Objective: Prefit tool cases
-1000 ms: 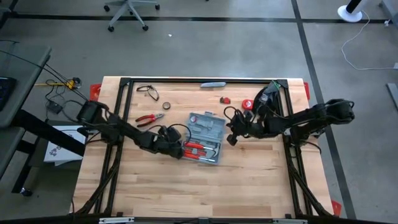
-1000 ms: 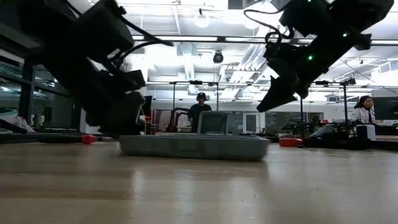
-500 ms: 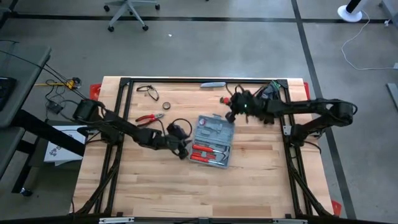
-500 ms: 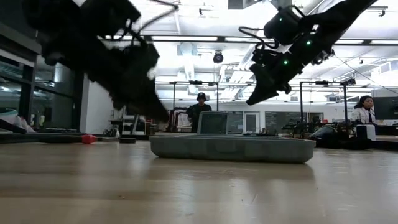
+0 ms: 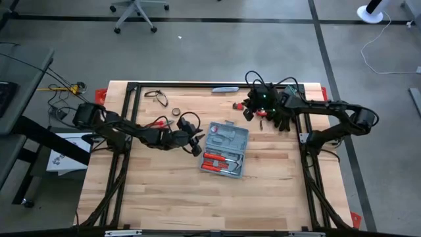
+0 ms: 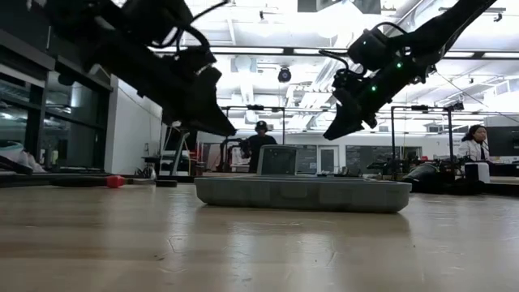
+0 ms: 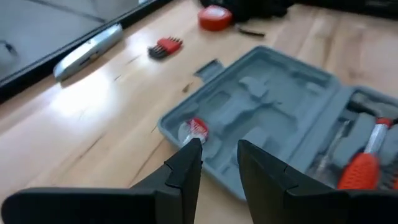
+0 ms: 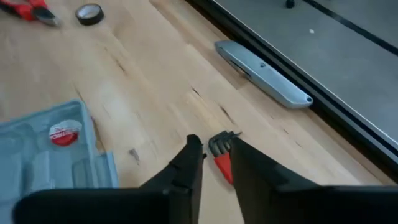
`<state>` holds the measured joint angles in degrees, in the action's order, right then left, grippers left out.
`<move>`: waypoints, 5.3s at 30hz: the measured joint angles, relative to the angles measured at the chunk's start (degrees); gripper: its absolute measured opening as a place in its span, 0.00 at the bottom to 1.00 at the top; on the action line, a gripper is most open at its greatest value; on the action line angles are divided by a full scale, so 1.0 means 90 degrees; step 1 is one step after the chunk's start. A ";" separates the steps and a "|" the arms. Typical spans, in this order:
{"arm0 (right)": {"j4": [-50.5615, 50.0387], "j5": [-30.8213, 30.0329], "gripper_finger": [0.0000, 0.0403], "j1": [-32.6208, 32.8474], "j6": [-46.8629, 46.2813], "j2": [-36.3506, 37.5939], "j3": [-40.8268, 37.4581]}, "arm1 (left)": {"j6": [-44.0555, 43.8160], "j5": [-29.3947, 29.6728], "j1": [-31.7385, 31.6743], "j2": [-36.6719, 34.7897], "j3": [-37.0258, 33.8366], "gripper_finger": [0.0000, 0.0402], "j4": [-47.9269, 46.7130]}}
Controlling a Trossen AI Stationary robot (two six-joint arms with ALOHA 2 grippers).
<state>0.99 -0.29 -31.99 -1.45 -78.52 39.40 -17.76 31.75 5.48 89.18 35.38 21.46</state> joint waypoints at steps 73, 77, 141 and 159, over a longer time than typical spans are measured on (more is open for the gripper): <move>-0.1563 -0.0660 0.27 -0.0623 -0.0005 -0.2382 0.1613 | -0.0172 -0.0608 -0.0008 0.0453 -0.0002 0.25 0.0213; -0.1642 -0.0740 0.26 -0.0792 -0.0007 -0.2418 0.1615 | -0.0172 -0.0466 -0.0013 0.0453 -0.0002 0.25 0.0214; -0.1672 0.0678 0.00 -0.0421 -0.0004 -0.3278 0.2377 | -0.1662 -0.4154 -0.3418 0.1556 0.1655 0.25 0.1030; -0.2131 0.0709 0.00 -0.0379 0.0010 -0.3237 0.2378 | -0.2782 -0.4807 -0.3477 0.2968 0.3177 0.25 -0.0351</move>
<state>-18.19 6.09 -35.40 -1.36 -107.66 60.80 -42.80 -11.52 -25.81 115.89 63.96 18.30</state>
